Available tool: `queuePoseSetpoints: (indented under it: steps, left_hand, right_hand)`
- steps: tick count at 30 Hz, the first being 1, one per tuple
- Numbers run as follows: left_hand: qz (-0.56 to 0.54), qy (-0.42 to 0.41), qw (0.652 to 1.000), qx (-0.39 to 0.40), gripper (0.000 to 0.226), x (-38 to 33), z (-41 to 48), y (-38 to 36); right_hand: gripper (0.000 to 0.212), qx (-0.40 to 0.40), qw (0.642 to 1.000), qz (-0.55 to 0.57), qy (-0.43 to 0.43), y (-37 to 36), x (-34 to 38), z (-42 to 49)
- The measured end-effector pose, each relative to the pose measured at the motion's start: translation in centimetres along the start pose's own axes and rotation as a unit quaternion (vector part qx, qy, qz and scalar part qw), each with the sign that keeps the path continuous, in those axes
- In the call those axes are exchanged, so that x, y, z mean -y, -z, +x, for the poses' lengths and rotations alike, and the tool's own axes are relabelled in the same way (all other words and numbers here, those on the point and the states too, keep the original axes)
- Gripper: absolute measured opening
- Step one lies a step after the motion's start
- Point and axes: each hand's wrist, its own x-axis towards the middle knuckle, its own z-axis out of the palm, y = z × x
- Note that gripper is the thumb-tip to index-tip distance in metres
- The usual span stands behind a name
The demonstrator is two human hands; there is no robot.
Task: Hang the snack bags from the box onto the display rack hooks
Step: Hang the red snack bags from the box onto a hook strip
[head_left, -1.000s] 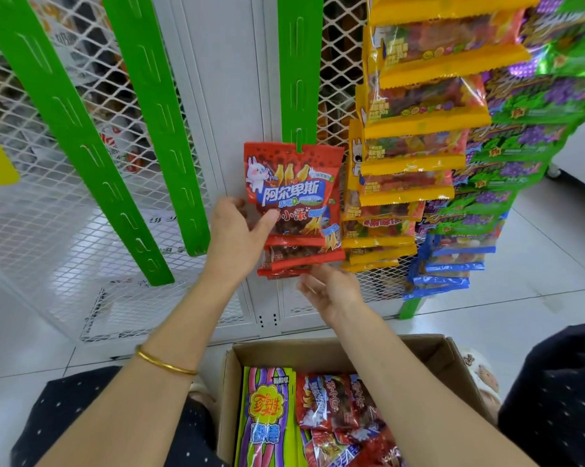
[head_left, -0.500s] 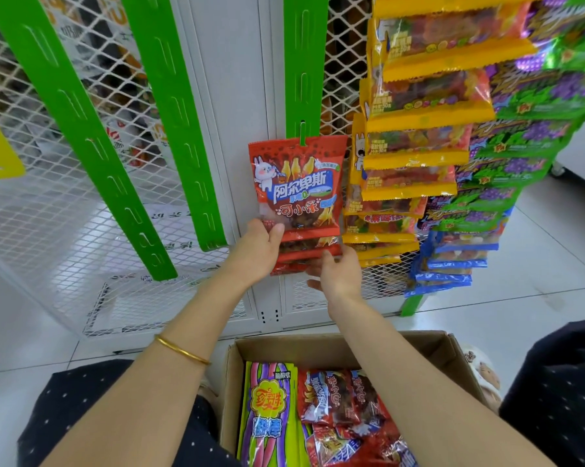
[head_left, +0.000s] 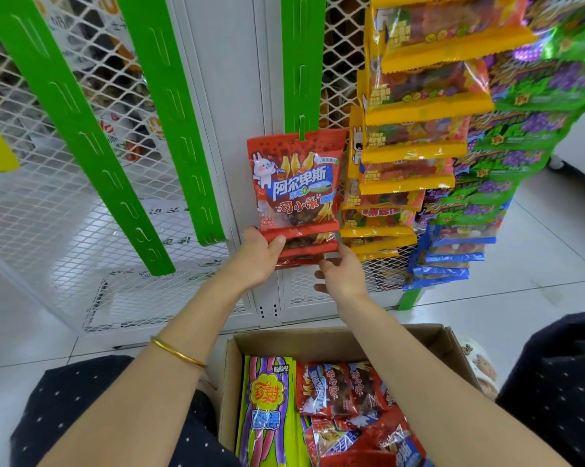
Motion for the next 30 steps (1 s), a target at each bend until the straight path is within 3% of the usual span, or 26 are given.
queuePoseSetpoints:
  steps: [6, 11, 16, 18, 22, 25, 27, 28, 30]
  left_hand:
    - [0.064, 0.030, 0.997, 0.037, 0.054, 0.4, -1.9, -0.4]
    - [0.168, 0.081, 0.973, 0.136, 0.070, 2.3, -3.1, -2.7]
    - [0.200, 0.065, 0.953, 0.217, 0.077, 3.2, -4.0, -6.6]
    - [0.210, 0.045, 0.946, 0.242, 0.077, 3.3, -4.1, -7.6]
    - [0.227, 0.014, 0.935, 0.272, 0.074, 3.0, -3.9, -9.0]
    - [0.220, 0.008, 0.932, 0.286, 0.072, 2.8, -3.7, -9.5]
    - [0.210, 0.000, 0.933, 0.293, 0.068, 2.5, -3.8, -9.6]
    - [0.205, -0.008, 0.933, 0.297, 0.065, 2.4, -3.8, -9.7]
    - [0.200, -0.031, 0.930, 0.306, 0.060, 2.1, -3.9, -9.8]
  right_hand:
    - [0.048, 0.041, 0.998, -0.043, -0.026, 2.4, -1.4, -0.2]
    - [0.038, 0.091, 0.979, -0.178, -0.031, 7.6, -5.3, 0.0]
    - [0.028, 0.179, 0.874, -0.451, -0.026, 12.0, -11.3, 0.2]
    - [0.026, 0.248, 0.829, -0.499, -0.053, 12.3, -13.8, -0.6]
    - [0.020, 0.320, 0.779, -0.530, -0.105, 12.5, -17.1, -3.2]
    - [0.004, 0.313, 0.769, -0.549, -0.092, 12.3, -18.3, -3.9]
    - [0.009, 0.307, 0.773, -0.546, -0.096, 12.5, -18.3, -3.3]
    - [0.005, 0.303, 0.789, -0.527, -0.095, 12.7, -17.8, -2.8]
    - [0.020, 0.285, 0.833, -0.468, -0.076, 13.3, -15.6, -1.9]
